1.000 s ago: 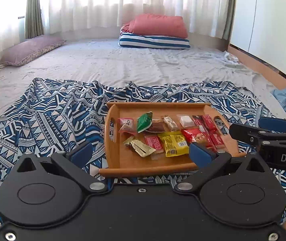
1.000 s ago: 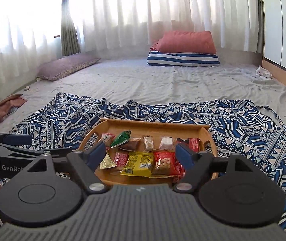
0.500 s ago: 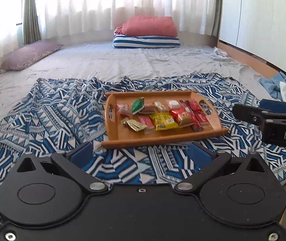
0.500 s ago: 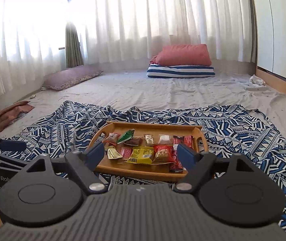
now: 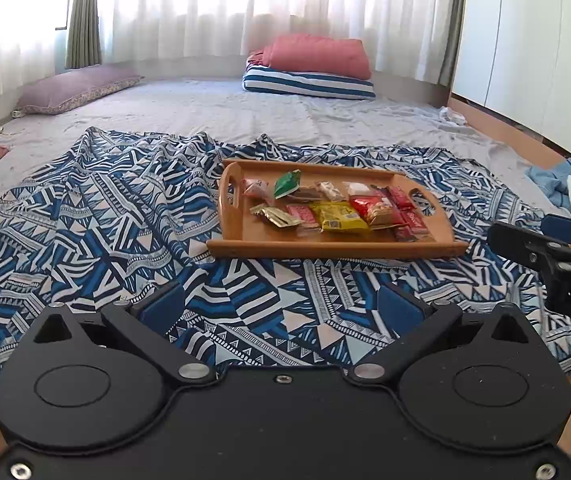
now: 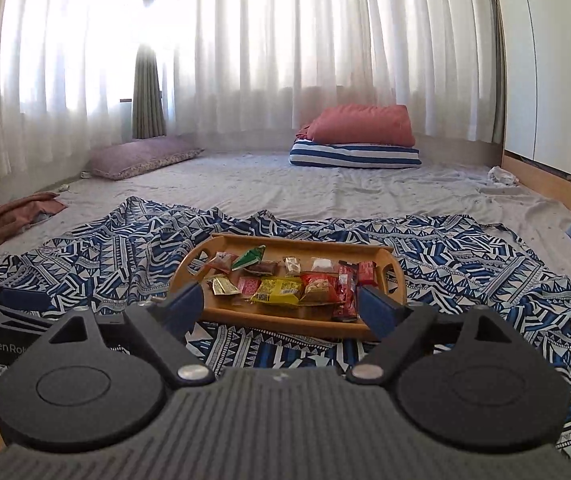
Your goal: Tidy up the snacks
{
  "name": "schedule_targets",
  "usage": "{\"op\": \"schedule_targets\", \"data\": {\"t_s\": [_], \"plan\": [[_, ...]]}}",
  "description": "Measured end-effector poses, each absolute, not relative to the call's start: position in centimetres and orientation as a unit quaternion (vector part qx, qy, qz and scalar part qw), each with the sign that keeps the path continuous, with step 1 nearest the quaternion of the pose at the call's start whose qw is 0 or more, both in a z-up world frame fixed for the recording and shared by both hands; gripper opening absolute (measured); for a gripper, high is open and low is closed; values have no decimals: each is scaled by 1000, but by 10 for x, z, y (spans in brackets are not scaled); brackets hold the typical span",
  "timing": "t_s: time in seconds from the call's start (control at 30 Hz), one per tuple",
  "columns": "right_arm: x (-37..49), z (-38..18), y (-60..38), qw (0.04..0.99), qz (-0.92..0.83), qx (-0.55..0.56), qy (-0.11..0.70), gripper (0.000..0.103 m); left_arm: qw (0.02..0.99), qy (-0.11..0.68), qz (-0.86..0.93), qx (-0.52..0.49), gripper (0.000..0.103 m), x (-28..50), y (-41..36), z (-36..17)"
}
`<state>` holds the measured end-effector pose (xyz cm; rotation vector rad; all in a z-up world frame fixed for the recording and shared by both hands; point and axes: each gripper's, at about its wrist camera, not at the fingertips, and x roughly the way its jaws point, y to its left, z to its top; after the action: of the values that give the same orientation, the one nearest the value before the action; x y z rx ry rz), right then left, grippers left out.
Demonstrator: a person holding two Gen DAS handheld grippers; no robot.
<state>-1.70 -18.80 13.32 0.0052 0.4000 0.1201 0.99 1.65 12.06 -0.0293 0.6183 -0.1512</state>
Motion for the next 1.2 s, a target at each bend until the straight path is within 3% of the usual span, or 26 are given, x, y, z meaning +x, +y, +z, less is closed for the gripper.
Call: {"op": "schedule_targets", "data": {"t_s": [0.53, 1.2], "plan": [[13, 42, -184, 973, 20, -4, 230, 95, 947, 320, -42, 12, 103, 50, 8, 35], [69, -13, -195, 952, -12, 29, 305, 103, 940, 338, -35, 14, 103, 107, -9, -6]]}}
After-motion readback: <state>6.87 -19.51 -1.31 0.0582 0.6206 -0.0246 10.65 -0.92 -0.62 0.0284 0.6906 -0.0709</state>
